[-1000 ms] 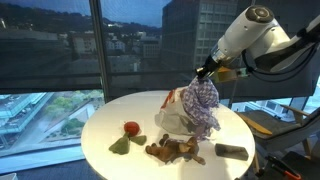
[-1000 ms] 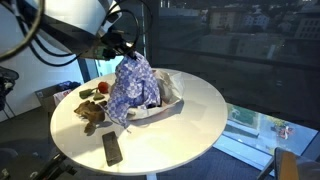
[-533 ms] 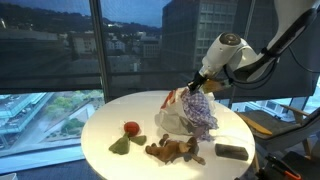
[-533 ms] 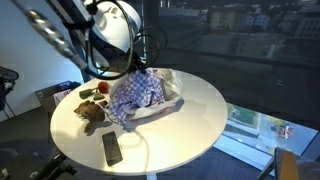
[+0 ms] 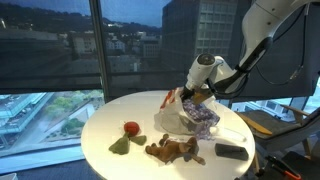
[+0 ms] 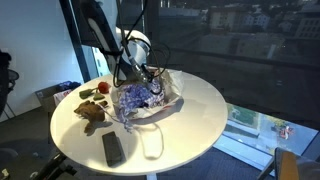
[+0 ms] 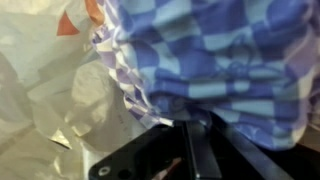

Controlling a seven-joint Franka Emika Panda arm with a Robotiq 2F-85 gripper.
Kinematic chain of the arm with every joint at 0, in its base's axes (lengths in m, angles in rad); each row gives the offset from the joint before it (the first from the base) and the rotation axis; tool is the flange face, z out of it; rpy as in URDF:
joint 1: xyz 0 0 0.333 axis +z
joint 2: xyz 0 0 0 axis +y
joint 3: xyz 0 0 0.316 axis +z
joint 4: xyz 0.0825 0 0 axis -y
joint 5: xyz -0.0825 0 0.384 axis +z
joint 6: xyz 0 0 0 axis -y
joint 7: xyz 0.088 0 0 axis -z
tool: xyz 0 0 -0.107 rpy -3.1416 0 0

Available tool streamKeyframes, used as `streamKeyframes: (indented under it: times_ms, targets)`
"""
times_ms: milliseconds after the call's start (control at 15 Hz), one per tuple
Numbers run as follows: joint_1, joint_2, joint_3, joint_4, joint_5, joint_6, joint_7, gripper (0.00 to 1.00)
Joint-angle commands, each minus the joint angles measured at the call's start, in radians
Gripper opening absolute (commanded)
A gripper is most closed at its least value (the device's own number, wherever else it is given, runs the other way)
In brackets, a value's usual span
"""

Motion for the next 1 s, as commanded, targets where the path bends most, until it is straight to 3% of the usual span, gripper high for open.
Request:
streamKeyframes:
  times_ms: [0,467,533,600,933]
  targets:
    - [0.043,0.041,0.011,0.065,-0.034,-0.024,-0.037,0.33]
    - [0.174,-0.125,0.014,-0.096,-0.021,-0.352,-0.121,0.84]
    - [0.266,-0.159,-0.067,-0.116,0.01,-0.387,-0.119,0.91]
    - [0.286,-0.183,-0.07,-0.141,0.04,-0.453,-0.127,0.99]
    - [0.371,-0.303,-0.092,-0.238,0.276,-0.643,-0.146,1.0]
